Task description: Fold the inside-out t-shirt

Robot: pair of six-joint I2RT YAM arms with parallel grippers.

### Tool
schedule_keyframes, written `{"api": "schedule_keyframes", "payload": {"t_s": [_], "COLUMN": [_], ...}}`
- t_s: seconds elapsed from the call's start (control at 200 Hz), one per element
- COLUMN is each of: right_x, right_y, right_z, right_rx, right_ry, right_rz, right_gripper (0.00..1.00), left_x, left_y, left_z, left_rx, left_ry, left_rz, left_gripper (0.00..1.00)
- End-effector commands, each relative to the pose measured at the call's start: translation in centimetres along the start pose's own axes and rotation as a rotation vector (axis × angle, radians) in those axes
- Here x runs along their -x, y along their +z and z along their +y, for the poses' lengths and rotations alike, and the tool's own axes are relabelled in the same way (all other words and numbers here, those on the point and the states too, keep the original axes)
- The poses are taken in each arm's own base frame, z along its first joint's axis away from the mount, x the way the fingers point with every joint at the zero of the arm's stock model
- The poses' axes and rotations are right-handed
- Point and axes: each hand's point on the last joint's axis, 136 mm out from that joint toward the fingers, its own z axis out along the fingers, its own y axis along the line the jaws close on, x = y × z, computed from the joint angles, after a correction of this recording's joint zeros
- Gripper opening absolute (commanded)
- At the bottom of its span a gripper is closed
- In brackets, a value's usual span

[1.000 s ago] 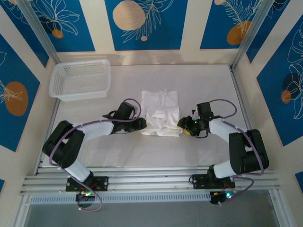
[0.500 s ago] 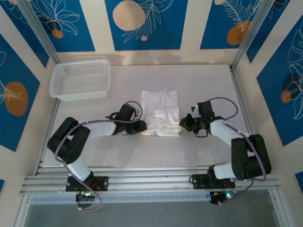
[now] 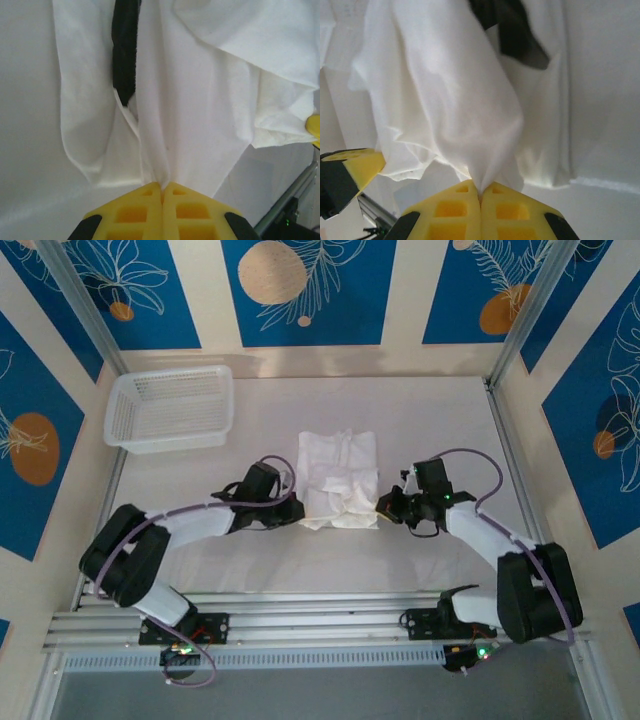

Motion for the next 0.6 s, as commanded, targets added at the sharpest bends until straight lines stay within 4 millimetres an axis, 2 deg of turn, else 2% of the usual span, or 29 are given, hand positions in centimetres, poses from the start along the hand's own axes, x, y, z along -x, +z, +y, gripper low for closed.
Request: {"api": "schedule_keyframes", "payload": {"t_s": [0.0,0.1,0.16,0.205,0.32,0.41,0.5,0.595], "right_x": [-0.7,1.6,3.6,5.3,9.9,13.7,17.0,19.6], "right_y": [-1.4,-2.4,-2.5,-2.4,-1.8,-1.2,-0.6,1.0], "right_z": [1.2,3.0,4.0,4.9,6.8,7.4,8.1,7.7], "right_rx": [-0.003,0.001,0.004,0.010,0.015,0.005,-0.001,-0.020], "right_ry": [0.004,-0.025,-0.036,-0.055,-0.083,-0.088,-0.094,-0.085], "right_rz": [0.011,-0.043,-0.064,-0.074,-0.101,-0.130,-0.150,-0.150], "right_gripper": [0.00,0.00,0.00,0.00,0.00,0.00,0.00,0.00], "left_x": [-0.3,3.1,5.6,7.9,13.3,17.4,20.5,23.0], "left_y": [-1.7,-3.2,-3.4,-3.4,-2.7,-1.9,-0.6,1.1], "left_z": [-1.4,-3.2,-3.9,-5.2,-5.6,-5.3,-5.2,-4.2], "left_rx": [-0.016,0.018,0.035,0.009,0.003,0.020,0.020,0.036], "left_ry": [0.006,0.067,0.074,0.086,0.074,0.066,0.059,0.038], "left_rz": [-0.011,-0.109,-0.152,-0.183,-0.260,-0.294,-0.295,-0.302], "left_gripper": [0.00,0.00,0.00,0.00,0.00,0.00,0.00,0.00]}}
